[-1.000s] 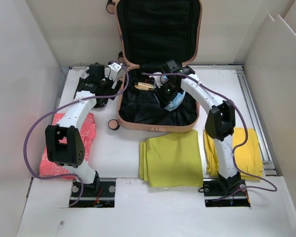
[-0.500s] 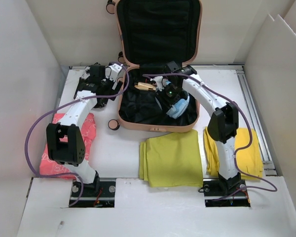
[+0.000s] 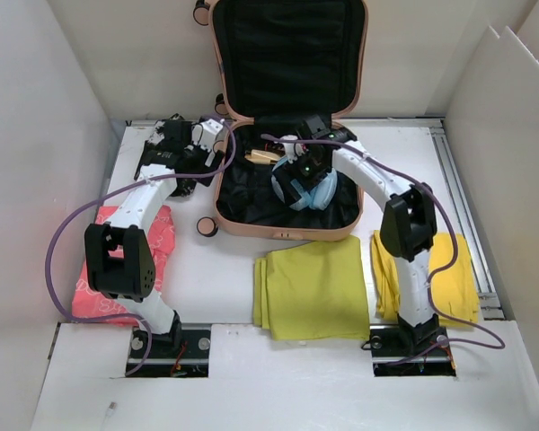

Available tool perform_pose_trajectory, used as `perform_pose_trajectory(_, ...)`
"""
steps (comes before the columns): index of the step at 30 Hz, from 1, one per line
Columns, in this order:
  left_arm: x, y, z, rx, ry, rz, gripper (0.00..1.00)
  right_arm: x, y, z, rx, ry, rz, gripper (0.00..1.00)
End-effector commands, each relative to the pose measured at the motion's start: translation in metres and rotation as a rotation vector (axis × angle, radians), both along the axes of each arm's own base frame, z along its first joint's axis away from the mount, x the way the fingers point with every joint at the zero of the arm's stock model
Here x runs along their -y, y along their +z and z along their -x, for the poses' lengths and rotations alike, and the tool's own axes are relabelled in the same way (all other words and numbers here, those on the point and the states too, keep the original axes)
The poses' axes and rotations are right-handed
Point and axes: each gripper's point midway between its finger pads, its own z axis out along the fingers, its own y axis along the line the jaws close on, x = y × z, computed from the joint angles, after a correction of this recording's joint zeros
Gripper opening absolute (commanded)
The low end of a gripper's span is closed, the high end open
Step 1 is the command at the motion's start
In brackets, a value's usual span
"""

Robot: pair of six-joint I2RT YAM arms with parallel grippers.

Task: Pack the luggage

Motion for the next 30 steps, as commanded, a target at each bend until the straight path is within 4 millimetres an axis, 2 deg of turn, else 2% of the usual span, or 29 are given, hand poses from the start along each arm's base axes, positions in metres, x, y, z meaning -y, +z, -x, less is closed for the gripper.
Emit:
perform_pose_trajectory(1, 0.005, 0.013, 0.015, -0.025, -0.026, 0.032, 0.86, 0.022, 0.04, -0.016, 0.127, -0.072, -0.021, 1.0)
perform_pose_trajectory(3, 0.006, 0.006, 0.023, -0.051, -0.034, 0.037, 0.86, 0.03, 0.059, -0.013, 0.18, -0.088, -0.041, 1.0)
perform_pose_trajectory(4, 0.003, 0.001, 0.025, -0.06, -0.023, 0.025, 0.86, 0.037, 0.069, -0.019, 0.213, -0.115, -0.062, 1.0)
perform_pose_trajectory(5, 0.001, -0.002, 0.026, -0.068, -0.015, 0.016, 0.86, 0.045, 0.081, -0.013, 0.233, -0.144, -0.083, 1.0)
perform_pose_trajectory(7, 0.001, -0.004, 0.029, -0.066, 0.022, 0.039, 0.86, 0.059, 0.097, -0.014, 0.269, -0.2, -0.116, 1.0)
perform_pose_trajectory(8, 0.001, -0.004, 0.029, -0.068, 0.031, 0.048, 0.86, 0.072, 0.107, -0.022, 0.304, -0.246, -0.138, 0.99)
perform_pose_trajectory(9, 0.002, 0.0, 0.029, -0.061, 0.04, 0.059, 0.86, 0.082, 0.116, -0.016, 0.314, -0.291, -0.161, 0.99)
perform_pose_trajectory(11, 0.014, 0.004, 0.029, -0.059, 0.013, 0.107, 0.86, 0.106, 0.122, -0.016, 0.338, -0.383, -0.142, 0.99)
perform_pose_trajectory(12, 0.021, 0.01, 0.028, -0.05, 0.004, 0.124, 0.86, 0.133, 0.125, -0.017, 0.369, -0.468, -0.098, 0.99)
perform_pose_trajectory(13, 0.021, 0.01, 0.028, -0.05, 0.004, 0.124, 0.84, 0.143, 0.123, -0.012, 0.347, -0.509, -0.099, 0.99)
perform_pose_trajectory(15, 0.031, 0.015, 0.027, -0.036, -0.016, 0.12, 0.84, 0.189, 0.116, -0.007, 0.356, -0.659, -0.016, 1.0)
perform_pose_trajectory(16, 0.031, 0.019, 0.025, -0.029, -0.008, 0.13, 0.84, 0.207, 0.101, 0.009, 0.329, -0.727, 0.006, 1.0)
perform_pose_trajectory(18, 0.028, 0.019, 0.025, -0.027, 0.014, 0.125, 0.84, 0.241, 0.084, 0.019, 0.327, -0.854, 0.024, 1.0)
perform_pose_trajectory(19, 0.031, 0.02, 0.023, -0.017, 0.011, 0.121, 0.84, 0.271, 0.074, 0.027, 0.302, -0.968, 0.015, 1.0)
perform_pose_trajectory(20, 0.03, 0.02, 0.023, -0.018, 0.029, 0.127, 0.84, 0.283, 0.051, 0.047, 0.252, -1.021, 0.02, 1.0)
perform_pose_trajectory(21, 0.03, 0.016, 0.026, -0.03, 0.038, 0.133, 0.84, 0.293, 0.042, 0.055, 0.226, -1.067, 0.004, 1.0)
perform_pose_trajectory(22, 0.03, 0.016, 0.026, -0.03, 0.038, 0.133, 0.84, 0.312, 0.036, 0.061, 0.212, -1.144, -0.008, 1.0)
perform_pose_trajectory(23, 0.03, 0.012, 0.027, -0.039, 0.039, 0.131, 0.84, 0.317, 0.023, 0.075, 0.169, -1.216, -0.018, 1.0)
perform_pose_trajectory(24, 0.03, 0.013, 0.028, -0.032, 0.038, 0.133, 0.84, 0.32, 0.019, 0.08, 0.152, -1.262, -0.031, 1.0)
perform_pose_trajectory(26, 0.03, 0.013, 0.028, -0.032, 0.038, 0.133, 0.84, 0.338, 0.01, 0.105, 0.107, -1.485, 0.015, 1.0)
perform_pose_trajectory(28, 0.03, 0.009, 0.03, -0.042, 0.045, 0.137, 0.84, 0.353, 0.02, 0.131, 0.155, -1.659, 0.067, 1.0)
perform_pose_trajectory(30, 0.029, 0.008, 0.032, -0.051, 0.046, 0.135, 0.84, 0.354, 0.03, 0.149, 0.195, -1.836, -0.013, 1.0)
